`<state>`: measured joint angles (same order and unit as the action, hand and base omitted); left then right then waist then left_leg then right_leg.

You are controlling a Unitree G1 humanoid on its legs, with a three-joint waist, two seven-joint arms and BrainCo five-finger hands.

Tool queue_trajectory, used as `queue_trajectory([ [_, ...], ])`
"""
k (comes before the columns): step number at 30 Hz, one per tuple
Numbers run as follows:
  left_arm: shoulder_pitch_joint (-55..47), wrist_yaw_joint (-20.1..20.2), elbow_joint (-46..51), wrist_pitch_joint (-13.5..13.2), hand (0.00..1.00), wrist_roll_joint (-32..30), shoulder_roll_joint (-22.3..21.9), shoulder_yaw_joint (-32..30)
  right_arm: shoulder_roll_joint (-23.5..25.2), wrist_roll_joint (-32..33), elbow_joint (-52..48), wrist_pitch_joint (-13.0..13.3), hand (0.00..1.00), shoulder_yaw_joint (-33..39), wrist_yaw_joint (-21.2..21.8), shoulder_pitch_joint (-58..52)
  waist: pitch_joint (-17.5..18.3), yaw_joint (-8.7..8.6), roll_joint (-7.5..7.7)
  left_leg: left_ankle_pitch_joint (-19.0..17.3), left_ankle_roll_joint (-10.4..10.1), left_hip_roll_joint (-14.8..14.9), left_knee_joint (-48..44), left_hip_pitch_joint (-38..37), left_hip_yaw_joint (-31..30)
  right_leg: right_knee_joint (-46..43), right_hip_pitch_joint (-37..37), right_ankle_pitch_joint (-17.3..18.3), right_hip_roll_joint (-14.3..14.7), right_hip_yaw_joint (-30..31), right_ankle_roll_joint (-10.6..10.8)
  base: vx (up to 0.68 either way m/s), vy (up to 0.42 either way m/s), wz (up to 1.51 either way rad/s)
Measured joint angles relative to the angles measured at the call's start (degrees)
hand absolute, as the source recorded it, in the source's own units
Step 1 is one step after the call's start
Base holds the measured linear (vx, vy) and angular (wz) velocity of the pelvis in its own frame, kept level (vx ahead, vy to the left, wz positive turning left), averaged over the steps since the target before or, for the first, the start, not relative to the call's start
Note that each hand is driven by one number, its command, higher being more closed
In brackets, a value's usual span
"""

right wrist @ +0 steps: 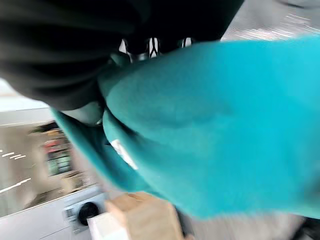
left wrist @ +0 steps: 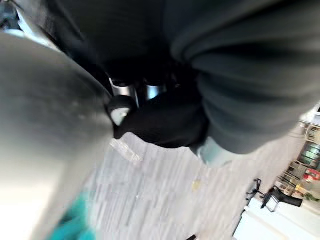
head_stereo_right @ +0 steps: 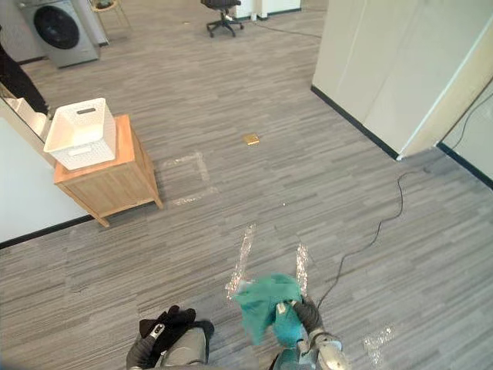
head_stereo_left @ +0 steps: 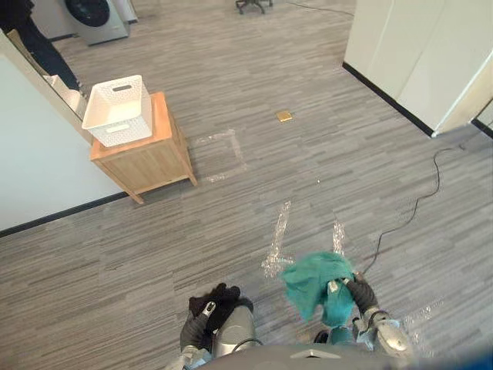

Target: Tidy the bed and pick cloth on bed and put in laundry

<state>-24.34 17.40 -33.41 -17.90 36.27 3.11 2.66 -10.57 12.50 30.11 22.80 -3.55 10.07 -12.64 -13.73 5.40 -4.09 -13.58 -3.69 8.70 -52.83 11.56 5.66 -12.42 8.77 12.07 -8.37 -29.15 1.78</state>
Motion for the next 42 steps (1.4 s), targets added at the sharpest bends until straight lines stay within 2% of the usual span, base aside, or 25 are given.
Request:
queue_trajectory([
  [2,0.64,0.07,-0.06,0.62,1.0,-1.48,-0.09,0.37,-0.46,-0.18,-1.21,-0.26,1.0,0.87,0.3,0.24,0.19,-0.72,-0.13,0.81,0.28,-1.69,15.67,-0.73,4.68,0.37,1.33,-0.15,0.06,-1.88,0.29,0.32,0.014,0.33],
  [3,0.87,0.16,-0.06,1.06,1.0,-1.98,-0.06,1.05,-0.73,-0.34,-1.5,-0.55,1.0,1.47,0.58,0.05,0.33,-1.39,-0.39,2.75,2.55,-2.63,24.46,-1.28,6.6,0.09,1.49,0.3,0.08,-3.1,1.02,0.41,0.03,0.8],
  [4,1.51,0.11,-0.09,1.46,1.0,-1.99,0.39,1.45,-0.31,-0.42,-1.33,-1.29,1.0,2.75,0.7,-0.1,0.17,-1.81,0.61,3.72,5.97,-4.52,30.51,-4.57,8.35,-0.29,1.85,0.84,-0.86,-4.29,1.94,0.39,0.017,0.87],
  [5,1.71,0.14,0.06,1.41,1.0,-1.95,1.46,1.49,0.37,-0.43,-1.34,-1.42,1.0,2.72,0.9,-1.27,0.23,-1.74,2.92,6.59,7.04,-6.96,35.36,-5.92,8.28,0.16,1.82,0.0,-2.25,-5.22,2.74,0.3,-0.009,0.73],
  [7,1.84,0.31,-0.14,1.81,1.0,-1.74,2.72,1.69,0.78,-0.47,-1.1,-1.42,1.0,2.37,0.87,-1.24,-0.13,-1.27,3.88,6.95,7.3,-6.96,33.53,-6.01,8.97,4.22,4.52,-2.7,-1.95,-5.25,3.12,0.24,0.005,0.4],
  [8,2.95,0.33,-0.11,1.73,1.0,-1.07,2.75,1.04,1.15,-0.47,-0.83,-1.22,1.0,2.24,0.74,0.13,-1.6,-0.67,4.79,4.66,6.17,-6.36,23.97,-2.27,12.8,6.03,8.21,-4.24,-2.45,-5.07,3.2,0.17,0.045,0.3],
  [9,3.15,0.29,-0.39,1.68,1.0,-0.91,2.63,1.07,0.91,-0.46,-0.46,-0.89,1.0,1.86,0.66,0.25,-1.54,-0.27,5.33,3.49,5.58,-6.87,26.86,-2.17,13.36,6.31,9.12,-4.05,-3.18,-5.14,3.28,0.11,0.073,0.23],
  [10,3.15,0.27,-1.08,1.77,1.0,-0.82,2.2,2.07,0.02,-0.48,0.28,0.11,1.0,1.73,0.35,-0.65,0.0,-0.83,3.52,9.02,5.69,-6.48,36.23,-3.09,14.37,6.62,9.8,-3.8,-2.29,-5.43,3.77,0.07,0.093,0.15],
  [11,3.17,0.43,-1.68,1.53,1.0,-0.77,2.37,3.1,-0.88,-0.46,1.56,0.72,1.0,1.69,-0.16,-0.27,0.48,-1.0,2.58,9.72,9.39,-6.13,37.3,-3.24,15.79,6.8,10.52,-2.78,-1.89,-5.53,5.27,0.11,0.073,0.04],
  [15,4.02,0.28,-2.9,1.28,1.0,0.26,2.68,2.73,-0.18,-0.94,3.05,1.25,1.0,-0.04,-1.51,0.75,0.75,-0.51,4.05,7.06,9.22,-8.48,37.8,-2.87,17.4,4.71,8.99,-2.3,-5.02,-5.1,7.22,0.11,0.052,-0.11],
  [18,3.42,0.13,-2.8,1.25,1.0,0.24,3.03,2.8,0.98,-2.07,2.98,1.43,1.0,1.09,-2.51,-2.65,1.15,-0.18,4.99,4.48,9.45,-10.16,40.86,-7.33,16.74,-16.76,2.77,-2.68,-11.36,-0.73,8.38,0.16,0.138,0.11],
  [20,2.64,0.21,-2.78,1.24,1.0,0.12,4.75,3.28,2.08,-2.8,2.71,1.48,1.0,0.46,-2.58,-4.16,2.26,-1.37,7.39,3.51,9.37,-12.05,41.86,-9.5,14.51,-35.64,-5.83,-7.83,-16.19,4.51,4.49,0.22,0.069,0.48],
  [21,2.35,-0.07,-2.77,1.28,1.0,0.1,5.92,3.86,2.82,-3.09,2.38,1.49,1.0,0.35,-2.46,-5.5,2.3,-2.15,8.08,3.25,9.51,-12.49,42.86,-11.63,12.96,-45.02,-10.22,-7.65,-16.84,7.25,4.4,0.31,0.035,0.62],
  [25,2.64,-1.97,-1.94,1.28,1.0,0.31,7.66,5.75,2.66,-3.14,-0.27,2.04,1.0,0.06,-1.71,-8.66,2.58,-3.82,8.47,1.92,9.12,-11.48,44.64,-16.05,8.23,-49.94,-19.56,-2.2,-14.83,7.53,1.6,0.23,-0.016,0.6],
  [28,3.12,-2.84,-1.09,1.75,1.0,0.8,7.73,6.32,2.64,-3.11,-1.86,2.06,1.0,-0.44,-1.73,-8.69,2.24,-4.97,7.56,0.91,7.71,-9.98,44.19,-17.76,4.56,-34.19,-24.67,0.37,-11.25,6.23,2.09,0.36,-0.147,0.6],
  [30,4.33,-3.31,-1.07,2.35,1.0,0.78,7.34,6.53,2.55,-2.52,-1.62,2.07,1.0,-0.46,-1.73,-8.56,1.62,-5.69,5.66,-0.59,5.77,-7.27,42.78,-18.57,0.59,-10.43,-24.74,-3.92,-6.27,6.72,3.32,0.4,-0.248,0.89],
  [32,4.27,-3.84,-1.11,2.18,1.0,0.73,7.58,6.42,2.54,-2.47,-1.48,2.21,1.0,-0.46,-1.56,-8.61,1.48,-5.59,5.59,-1.97,3.4,-6.64,42.75,-19.91,-1.57,1.76,-24.66,-9.38,-5.52,8.53,4.73,0.44,-0.302,0.72],
  [33,3.99,-4.04,-1.14,2.08,1.0,0.72,7.69,6.41,2.53,-2.47,-1.38,2.45,1.0,-0.48,-1.39,-8.64,1.25,-5.57,5.88,-2.82,2.05,-6.52,42.72,-21.02,-2.02,3.93,-24.75,-10.53,-5.6,9.65,5.08,0.46,-0.378,0.6],
  [35,3.05,-4.13,-1.58,1.92,1.0,0.6,7.52,6.34,1.83,-2.46,-0.9,2.64,1.0,-0.91,-1.13,-8.01,1.09,-6.01,4.64,-6.76,-1.7,-3.38,41.12,-24.09,-3.82,-2.7,-25.04,-16.12,-4.42,11.92,1.9,0.47,-0.42,0.57],
  [36,3.29,-4.14,-1.61,1.9,1.0,0.44,6.88,6.81,1.27,2.82,0.32,4.95,1.0,-1.19,2.87,-7.72,1.28,-6.0,3.02,-7.4,-2.53,-1.93,40.28,-24.28,-3.77,-6.78,-26.16,-13.5,-3.45,11.74,-0.35,0.47,-0.392,0.41],
  [37,3.5,-4.1,-1.56,1.35,1.0,0.22,5.78,7.02,1.03,11.63,1.73,10.23,1.0,-2.22,9.23,-7.33,1.45,-5.32,1.54,-7.14,-3.03,-0.32,38.81,-24.12,-3.12,-11.84,-27.83,-9.18,-3.19,10.9,-1.32,0.45,-0.376,0.23],
  [38,3.42,-4.57,-1.76,0.98,1.0,0.21,4.59,6.92,1.25,14.43,0.51,10.44,1.0,-2.23,11.1,-7.08,1.2,-5.5,1.04,-5.8,-3.59,0.52,35.18,-22.81,-3.0,-15.45,-28.54,-5.99,-3.32,10.56,-1.69,0.6,-0.535,0.16],
  [40,3.19,-5.41,-2.44,0.96,1.0,0.39,3.28,7.66,1.79,12.35,1.15,9.72,1.0,-2.22,9.68,-6.09,1.06,-6.28,0.82,-0.88,-3.85,2.05,24.08,-18.74,-2.79,-16.56,-26.07,-2.24,-3.0,9.32,-2.16,0.43,-0.425,0.19],
  [41,3.19,-5.37,-2.1,0.48,1.0,0.43,2.76,8.17,1.69,8.08,1.4,13.5,1.0,-2.57,8.12,-6.67,0.74,-6.59,0.35,3.69,-3.96,3.58,16.24,-15.77,-2.37,-15.38,-23.42,-1.27,-2.2,8.74,-2.63,0.34,-0.289,0.16],
  [42,3.06,-5.52,-1.36,-0.63,1.0,0.43,1.89,8.09,1.49,11.77,-0.99,7.42,1.0,-3.16,10.08,-7.34,0.4,-6.49,0.05,5.86,-2.88,7.16,2.09,-10.26,0.56,-12.92,-19.19,0.01,-0.76,7.96,-3.64,0.33,-0.255,0.09],
])
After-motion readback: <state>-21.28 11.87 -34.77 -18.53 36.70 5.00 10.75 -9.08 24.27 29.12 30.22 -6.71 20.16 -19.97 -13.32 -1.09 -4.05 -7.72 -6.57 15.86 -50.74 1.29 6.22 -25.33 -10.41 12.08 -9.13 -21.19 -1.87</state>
